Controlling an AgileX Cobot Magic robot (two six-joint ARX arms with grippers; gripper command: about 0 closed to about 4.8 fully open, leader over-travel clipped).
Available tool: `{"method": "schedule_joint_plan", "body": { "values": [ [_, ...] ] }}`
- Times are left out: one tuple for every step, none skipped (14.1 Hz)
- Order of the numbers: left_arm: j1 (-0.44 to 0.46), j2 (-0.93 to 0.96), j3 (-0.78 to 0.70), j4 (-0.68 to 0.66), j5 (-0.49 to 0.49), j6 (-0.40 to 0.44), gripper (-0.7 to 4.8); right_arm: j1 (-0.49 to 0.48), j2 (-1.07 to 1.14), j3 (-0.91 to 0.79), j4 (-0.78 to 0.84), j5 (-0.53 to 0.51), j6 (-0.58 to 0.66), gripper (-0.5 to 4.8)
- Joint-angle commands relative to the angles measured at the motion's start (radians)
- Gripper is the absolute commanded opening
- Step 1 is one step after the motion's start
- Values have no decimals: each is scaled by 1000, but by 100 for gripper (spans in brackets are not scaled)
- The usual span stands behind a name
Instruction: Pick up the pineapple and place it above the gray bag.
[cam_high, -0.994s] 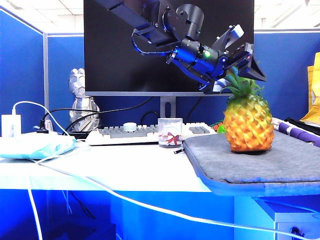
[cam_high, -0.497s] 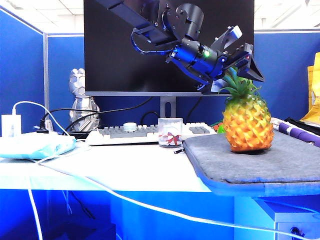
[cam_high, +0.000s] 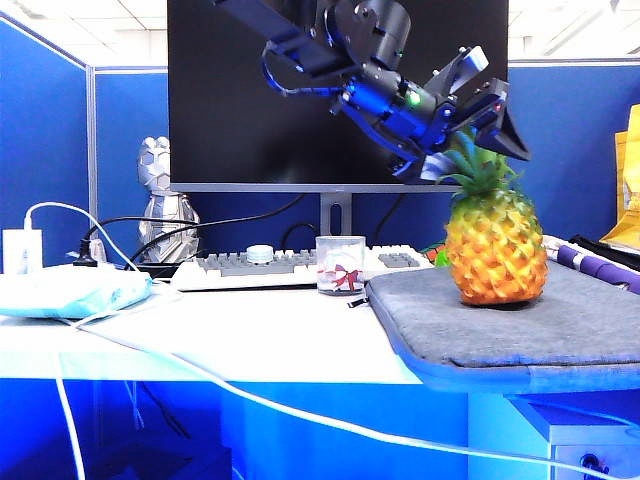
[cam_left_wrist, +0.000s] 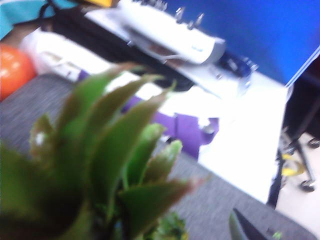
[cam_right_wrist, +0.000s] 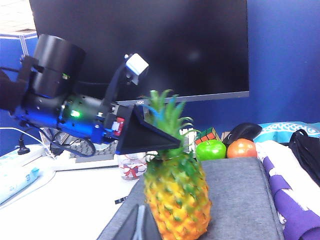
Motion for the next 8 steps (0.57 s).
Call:
{"method": "schedule_joint_plan", "body": {
  "values": [
    [-1,-30,-1,-34,-39,29,479,-1,0,-9,21,2,4,4],
    [0,-37,0,-40,-39,29,479,-1,0,-9,25,2,4,4],
    [-1,-45,1,-45,-45,30,479,-1,0,-9,31,2,4,4],
    [-1,-49,8,-49,-47,29,479,-1,0,-9,41,2,4,4],
    [-1,-55,8,-50,-47,29,479,-1,0,-9,52,3,4,4],
    [-1,-58,8,-54,-47,29,479,-1,0,-9,51,2,4,4],
    [0,-60,8,-68,-42,29,479,-1,0,-9,52,2,5,4],
    [0,-62,7,-83,-29,29,479,-1,0,-9,51,2,5,4]
  ]
}}
